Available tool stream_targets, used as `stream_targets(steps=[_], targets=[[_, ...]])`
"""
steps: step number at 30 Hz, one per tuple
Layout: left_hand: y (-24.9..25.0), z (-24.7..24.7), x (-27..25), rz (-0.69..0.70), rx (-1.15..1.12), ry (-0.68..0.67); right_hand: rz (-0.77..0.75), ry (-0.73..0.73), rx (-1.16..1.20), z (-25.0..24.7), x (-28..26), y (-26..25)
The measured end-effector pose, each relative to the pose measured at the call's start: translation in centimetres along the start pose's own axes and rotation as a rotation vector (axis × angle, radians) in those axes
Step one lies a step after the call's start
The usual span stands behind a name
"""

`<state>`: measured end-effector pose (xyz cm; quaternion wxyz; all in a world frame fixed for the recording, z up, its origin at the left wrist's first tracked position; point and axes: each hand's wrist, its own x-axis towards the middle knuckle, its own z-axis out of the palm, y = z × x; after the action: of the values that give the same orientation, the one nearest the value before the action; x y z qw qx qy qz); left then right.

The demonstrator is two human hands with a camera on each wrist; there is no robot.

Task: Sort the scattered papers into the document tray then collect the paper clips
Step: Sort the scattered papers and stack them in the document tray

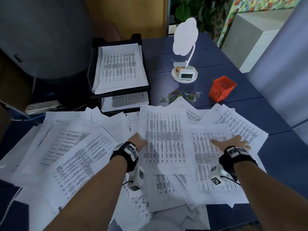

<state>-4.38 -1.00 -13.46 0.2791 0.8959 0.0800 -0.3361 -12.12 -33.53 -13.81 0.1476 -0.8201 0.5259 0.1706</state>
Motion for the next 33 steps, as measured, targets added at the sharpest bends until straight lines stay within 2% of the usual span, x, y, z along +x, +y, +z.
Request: stream_targets(steps=[5, 7, 10, 14, 19, 24, 27, 29, 33], targets=[[0.2, -0.2, -0.2, 0.007, 0.024, -0.001, 0.061, -0.023, 0.156, -0.7, 0.6, 0.2], [0.4, -0.2, -0.4, 0.016, 0.041, -0.008, 0.042, -0.055, 0.184, -0.6, 1.2, -0.2], [0.7, -0.4, -0.8, 0.03, 0.053, -0.012, -0.057, -0.068, 0.144, -0.5, 1.8, -0.4], [0.8, -0.3, -1.2, 0.024, 0.034, 0.021, -0.187, -0.019, 0.149, -1.7, -0.3, -1.6], [1.1, -0.3, -1.5, 0.019, 0.03, 0.028, -0.383, 0.156, 0.155, -4.9, -2.4, -4.1], [1.2, -0.2, -1.5, 0.002, 0.028, 0.024, -0.627, 0.424, 0.274, -11.3, -5.6, -7.2], [1.1, -0.2, -1.3, 0.006, 0.016, 0.021, -0.723, 0.526, 0.448, -14.6, -7.6, -8.5], [1.0, -0.2, -1.3, 0.018, 0.017, 0.024, -0.78, 0.569, 0.652, -16.1, -8.0, -9.1], [0.9, -0.1, -1.3, 0.021, -0.005, 0.028, -0.828, 0.502, 1.119, -16.5, -7.3, -9.7]])
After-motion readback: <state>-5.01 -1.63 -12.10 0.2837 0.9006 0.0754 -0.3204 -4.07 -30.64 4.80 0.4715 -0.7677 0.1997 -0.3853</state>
